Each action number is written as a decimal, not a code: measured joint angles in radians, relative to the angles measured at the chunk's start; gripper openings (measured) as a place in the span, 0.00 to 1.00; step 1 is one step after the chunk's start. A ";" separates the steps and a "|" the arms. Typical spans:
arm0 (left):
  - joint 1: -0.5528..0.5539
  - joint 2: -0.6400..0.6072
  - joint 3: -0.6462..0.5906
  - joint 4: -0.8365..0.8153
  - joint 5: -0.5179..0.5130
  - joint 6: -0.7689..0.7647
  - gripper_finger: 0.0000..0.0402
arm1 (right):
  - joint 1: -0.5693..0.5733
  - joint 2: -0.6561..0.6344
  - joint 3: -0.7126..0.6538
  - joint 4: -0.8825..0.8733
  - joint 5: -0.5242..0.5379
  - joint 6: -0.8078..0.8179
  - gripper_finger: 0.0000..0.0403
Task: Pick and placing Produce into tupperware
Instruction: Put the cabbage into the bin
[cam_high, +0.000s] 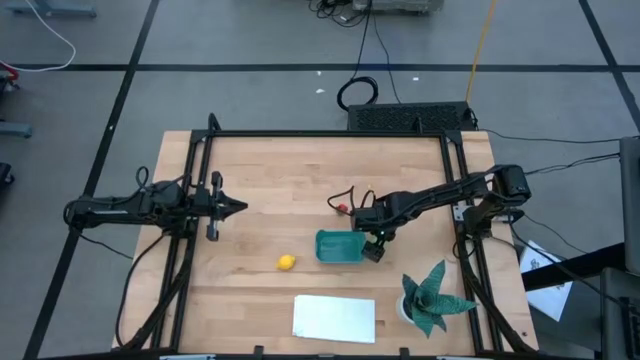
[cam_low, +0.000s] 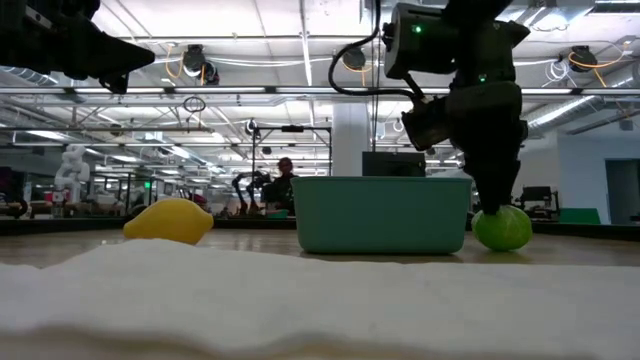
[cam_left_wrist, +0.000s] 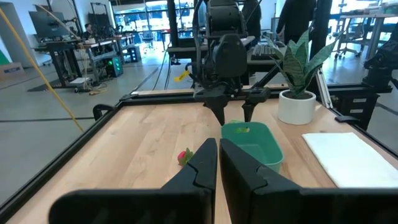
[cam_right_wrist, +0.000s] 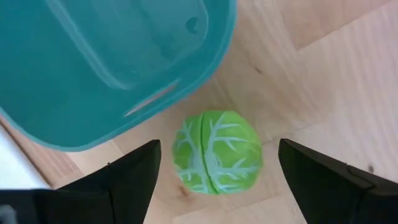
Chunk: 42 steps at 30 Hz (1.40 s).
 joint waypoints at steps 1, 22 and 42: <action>0.000 0.000 0.000 0.000 0.000 0.000 0.06 | 0.000 0.000 -0.010 0.013 -0.002 -0.002 0.79; 0.000 0.000 0.000 0.001 0.000 0.003 0.06 | 0.000 0.000 -0.098 0.109 -0.004 -0.024 0.79; 0.000 0.000 0.000 0.001 0.000 0.003 0.06 | -0.004 0.000 -0.098 0.099 -0.057 -0.023 0.59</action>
